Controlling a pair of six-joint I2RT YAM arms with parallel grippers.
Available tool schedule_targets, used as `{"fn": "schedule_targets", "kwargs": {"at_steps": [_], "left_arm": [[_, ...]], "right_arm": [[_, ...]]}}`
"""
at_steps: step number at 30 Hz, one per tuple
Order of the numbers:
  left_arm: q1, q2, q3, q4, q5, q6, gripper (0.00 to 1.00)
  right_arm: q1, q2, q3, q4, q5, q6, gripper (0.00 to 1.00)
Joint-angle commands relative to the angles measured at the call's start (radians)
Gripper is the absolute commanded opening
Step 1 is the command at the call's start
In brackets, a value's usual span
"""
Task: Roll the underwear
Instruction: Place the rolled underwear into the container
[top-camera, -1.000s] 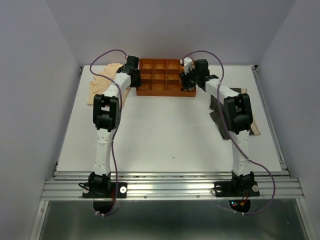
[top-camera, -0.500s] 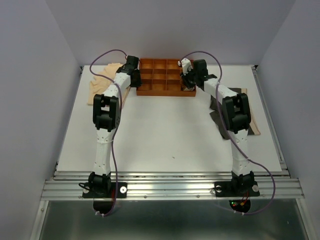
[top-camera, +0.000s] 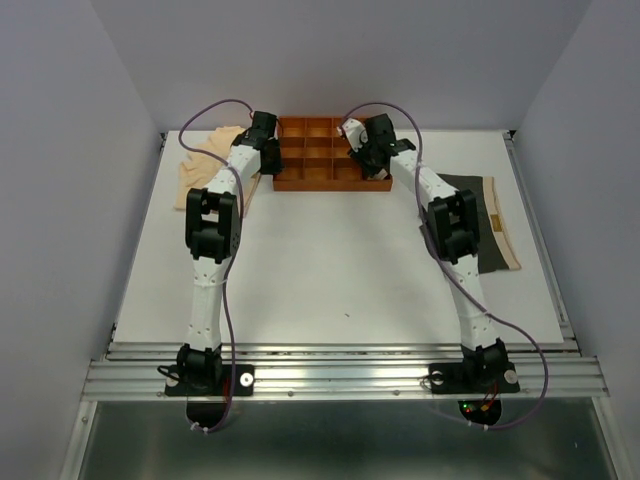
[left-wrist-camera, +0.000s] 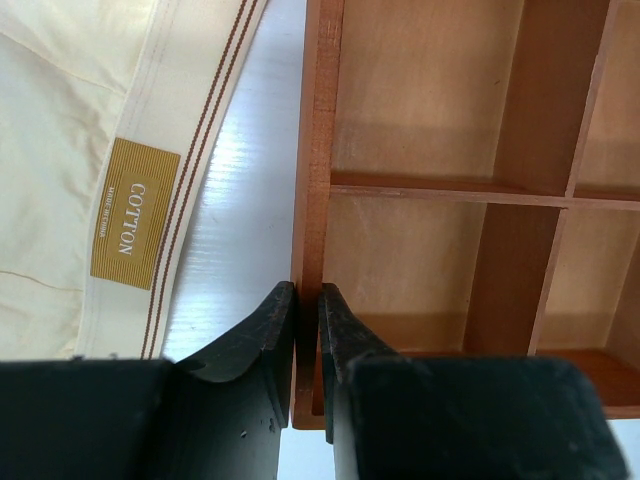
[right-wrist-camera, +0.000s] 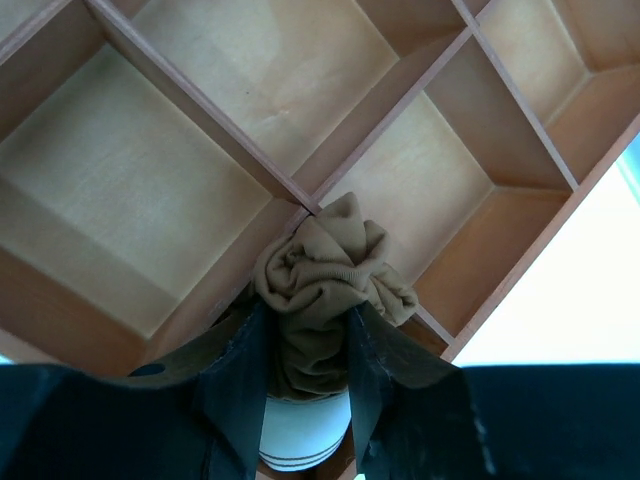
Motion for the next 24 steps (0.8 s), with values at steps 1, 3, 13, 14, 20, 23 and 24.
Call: {"fn": "schedule_targets", "kwargs": {"at_steps": [1,3,13,14,20,23,24], "left_arm": [[0.016,0.003,0.012,0.05,0.007,-0.037,0.21],[0.016,0.004,0.013,0.053,0.007,-0.039,0.21],[0.015,0.01,0.042,0.053,0.038,-0.066,0.22],[0.016,0.007,0.044,0.051,0.033,-0.071,0.22],[0.015,-0.005,0.045,0.057,0.027,-0.08,0.25],[0.015,-0.005,0.053,0.059,0.024,-0.085,0.27],[0.016,-0.003,0.058,0.059,0.022,-0.088,0.27]], "right_arm": [[0.015,0.251,0.076,-0.426,0.017,0.005,0.38],[0.015,0.248,0.042,-0.439,0.017,0.027,0.37],[0.015,0.04,-0.103,-0.354,0.033,0.047,0.42],[0.015,0.029,-0.103,-0.344,0.033,0.048,0.44],[0.015,-0.031,-0.056,-0.219,0.04,0.094,0.53],[0.015,-0.045,-0.008,-0.192,0.039,0.102,0.56],[0.015,-0.054,0.006,-0.183,0.037,0.1,0.56]]}}
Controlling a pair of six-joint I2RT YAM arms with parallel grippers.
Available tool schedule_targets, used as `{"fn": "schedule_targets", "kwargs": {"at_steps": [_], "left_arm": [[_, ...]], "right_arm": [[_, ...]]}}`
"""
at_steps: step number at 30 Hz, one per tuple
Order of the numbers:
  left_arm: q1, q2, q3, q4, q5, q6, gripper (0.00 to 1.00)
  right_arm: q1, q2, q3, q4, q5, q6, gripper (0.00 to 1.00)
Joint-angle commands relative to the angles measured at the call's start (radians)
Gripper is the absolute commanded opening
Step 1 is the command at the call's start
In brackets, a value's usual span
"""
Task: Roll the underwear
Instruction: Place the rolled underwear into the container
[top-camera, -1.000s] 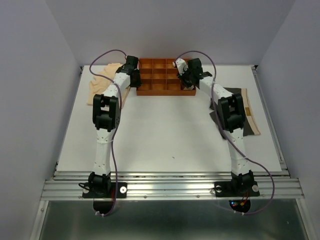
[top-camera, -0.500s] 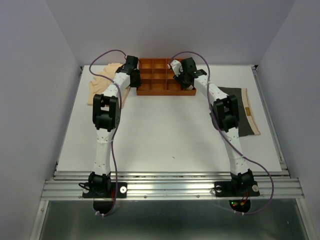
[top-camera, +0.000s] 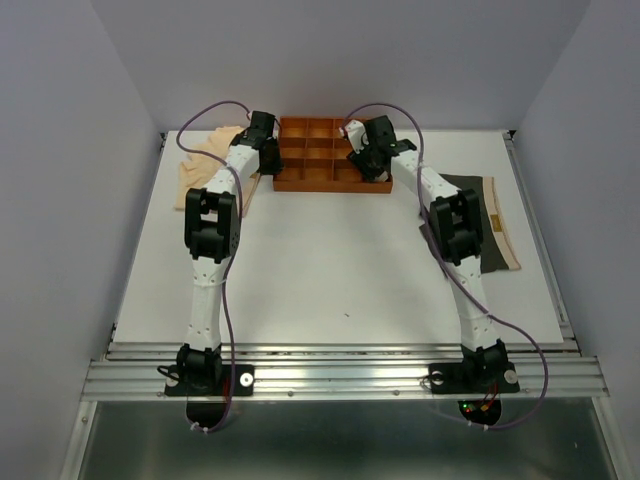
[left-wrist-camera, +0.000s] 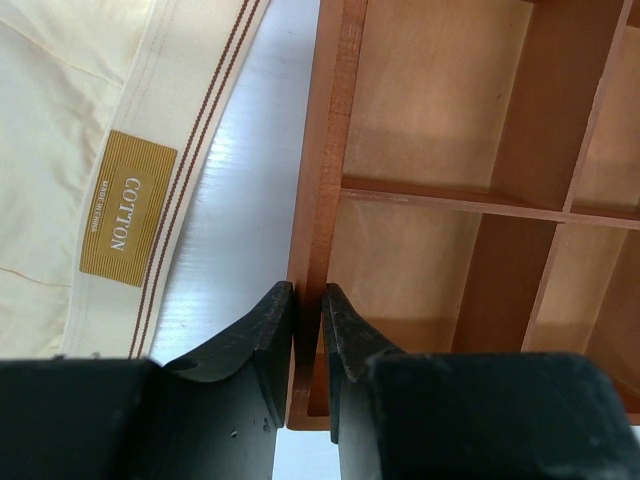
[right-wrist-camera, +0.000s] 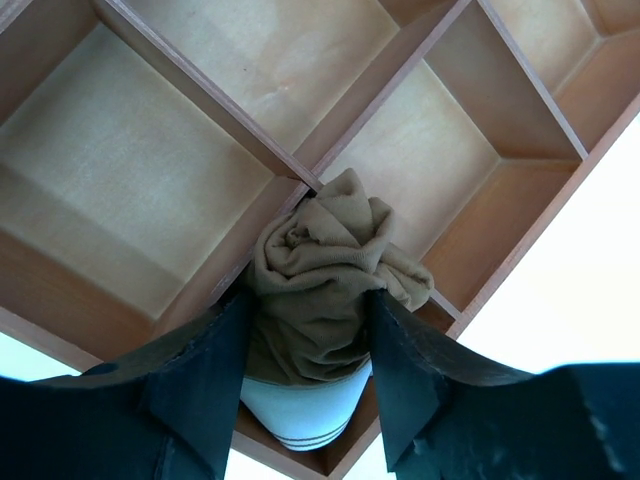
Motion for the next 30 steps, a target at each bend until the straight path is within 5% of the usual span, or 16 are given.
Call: {"fn": "schedule_targets", "kwargs": {"at_steps": [1,12,21,23,26,27,28,30], "left_arm": [[0.009,-0.004,0.057,0.061,0.004,-0.044,0.27],[0.009,-0.005,0.077,0.053,0.004,-0.061,0.29],[0.009,-0.028,0.121,0.053,0.004,-0.052,0.46],[0.009,-0.033,0.141,0.046,-0.023,-0.047,0.53],[0.009,-0.045,0.187,0.027,-0.047,-0.04,0.6],[0.009,-0.065,0.2,0.027,-0.05,-0.032,0.69],[0.009,-0.077,0.203,0.027,-0.048,-0.026,0.94],[0.009,-0.131,0.201,0.033,-0.059,-0.017,0.99]], "right_arm": [[-0.003,-0.022,0.031,-0.116,-0.027,0.038,0.57],[-0.003,-0.157,0.017,-0.075,-0.139,0.043,0.61],[-0.003,-0.222,0.01,-0.03,-0.15,0.098,0.74],[-0.003,-0.235,0.005,-0.019,-0.135,0.133,0.78],[-0.003,-0.283,-0.033,0.014,-0.095,0.197,1.0],[-0.015,-0.318,-0.048,0.036,-0.078,0.249,1.0],[-0.029,-0.34,-0.067,0.053,-0.07,0.279,1.0],[-0.059,-0.387,-0.151,0.109,-0.049,0.363,1.0]]}}
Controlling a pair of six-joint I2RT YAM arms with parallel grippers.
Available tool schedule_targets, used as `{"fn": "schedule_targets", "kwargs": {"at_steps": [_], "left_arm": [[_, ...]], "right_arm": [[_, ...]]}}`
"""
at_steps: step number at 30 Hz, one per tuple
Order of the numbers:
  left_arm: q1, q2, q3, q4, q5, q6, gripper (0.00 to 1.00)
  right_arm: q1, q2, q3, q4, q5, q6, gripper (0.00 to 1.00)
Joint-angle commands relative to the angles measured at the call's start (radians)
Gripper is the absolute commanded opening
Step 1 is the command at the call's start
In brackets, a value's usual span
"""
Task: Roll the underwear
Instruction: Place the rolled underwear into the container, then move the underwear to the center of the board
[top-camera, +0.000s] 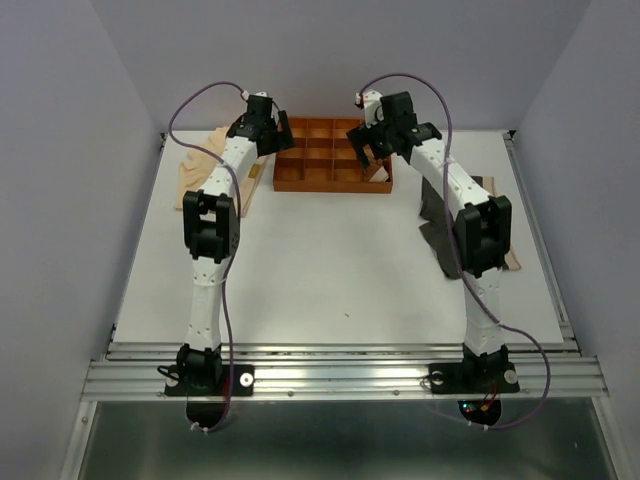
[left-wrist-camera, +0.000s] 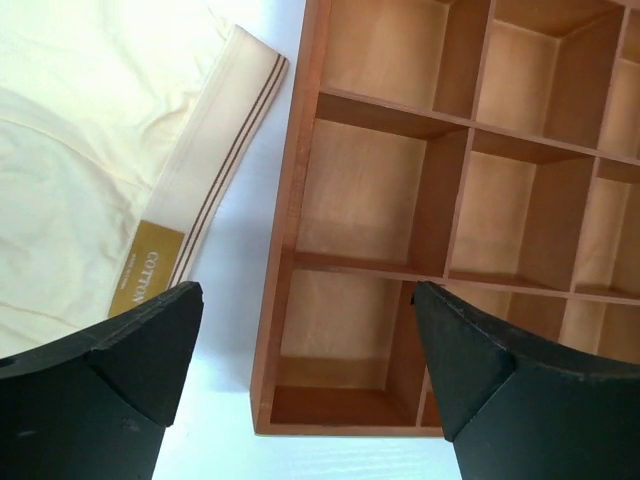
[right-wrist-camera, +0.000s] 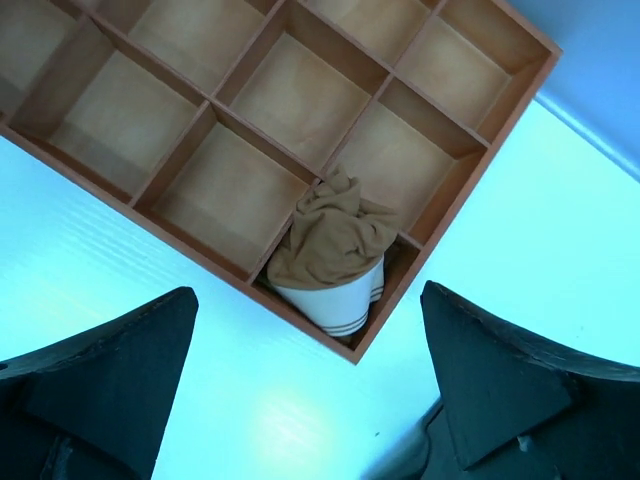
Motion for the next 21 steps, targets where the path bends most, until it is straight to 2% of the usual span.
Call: {"fn": "schedule_targets", "kwargs": {"at_steps": [1,6,9,12,14,15,16,21], "left_arm": [[0.008,-0.154,0.059,0.014,-0.037,0.027,0.99],[0.008,-0.324,-0.011,0.016,-0.046,0.031,0.99],[0.007,-0.45,-0.163,0.036,-0.04,0.008,0.99],[0.001,-0.585,-0.38,0.077,-0.039,-0.048,0.99],[-0.012,-0.68,-0.618,0.138,-0.025,-0.085,0.99],[-0.018,-0.711,-0.619,0.157,-0.02,-0.097,0.99],[-0.025,-0.732,-0.712,0.178,-0.019,-0.108,0.99],[-0.103,-0.863,-0.955,0.235,-0.036,-0.194,0.99]], "right_arm": [[-0.061,-0.166,-0.123,0.163,0.057,0.201,1.0],[-0.167,-0.387,-0.483,0.326,0.178,0.454,1.0],[-0.244,-0.481,-0.632,0.358,0.271,0.583,1.0],[-0.325,-0.554,-0.818,0.354,0.267,0.706,1.0],[-0.37,-0.587,-0.942,0.354,0.246,0.749,1.0],[-0.37,-0.587,-0.979,0.354,0.246,0.758,1.0],[-0.382,-0.602,-1.011,0.352,0.249,0.767,1.0],[-0.382,-0.636,-1.192,0.354,0.267,0.787,1.0]]}}
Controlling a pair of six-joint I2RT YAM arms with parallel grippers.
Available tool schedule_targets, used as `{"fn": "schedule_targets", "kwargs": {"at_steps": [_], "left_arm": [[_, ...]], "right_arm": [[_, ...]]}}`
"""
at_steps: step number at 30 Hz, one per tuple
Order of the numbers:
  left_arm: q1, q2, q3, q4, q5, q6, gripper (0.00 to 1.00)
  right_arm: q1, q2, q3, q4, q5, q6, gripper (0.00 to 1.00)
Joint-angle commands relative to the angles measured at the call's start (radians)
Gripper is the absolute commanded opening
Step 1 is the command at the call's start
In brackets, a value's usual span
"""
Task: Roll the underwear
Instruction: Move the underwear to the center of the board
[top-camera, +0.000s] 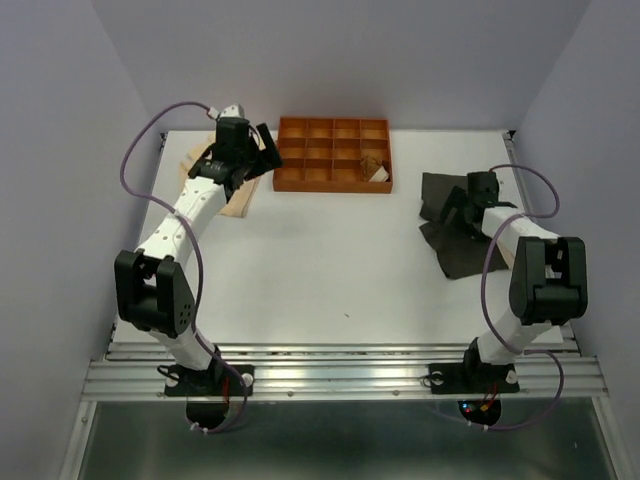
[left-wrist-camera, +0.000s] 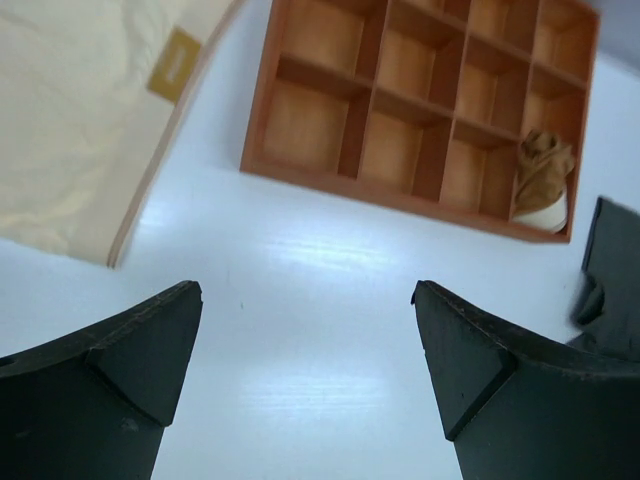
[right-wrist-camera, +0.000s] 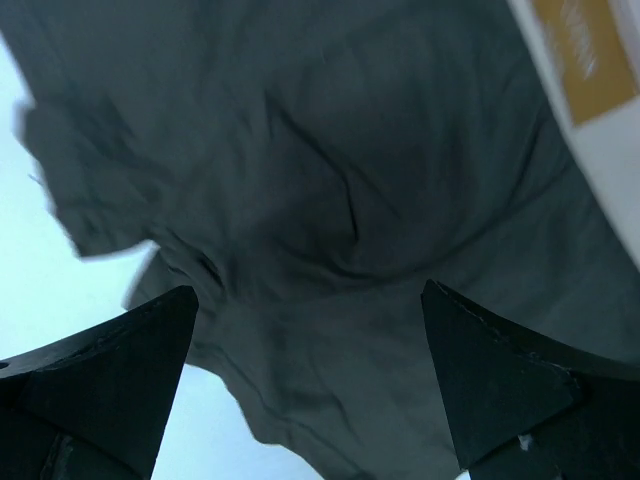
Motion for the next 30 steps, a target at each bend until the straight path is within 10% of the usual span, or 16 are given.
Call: {"fn": "schedule_targets", "kwargs": {"at_steps": [1,10,24,30], "left_arm": [[-0.083,-0.059,-0.179,0.061,-0.005,-0.08,0.99],[-0.177,-0.135,-0.377,0.124,0.038,-0.132,0.99],[-0.177,-0.144,-0.426,0.049,-0.032,-0.154,0.99],[-0.175,-0.158,-0.475,0.052,-0.015,-0.184,0.99]], "right_arm": [[0.015,-0.065,-0.094,0.039,0.007,0.057,1.0],[0.119,-0.114,-0.333,0.078,-0.208,0.043,1.0],[0.914,-0.181,-0.439,-0.082,-0.218,0.336,1.0],[1.192,-0.035,-0.277,-0.08,-0.275,0.209,1.0]]}}
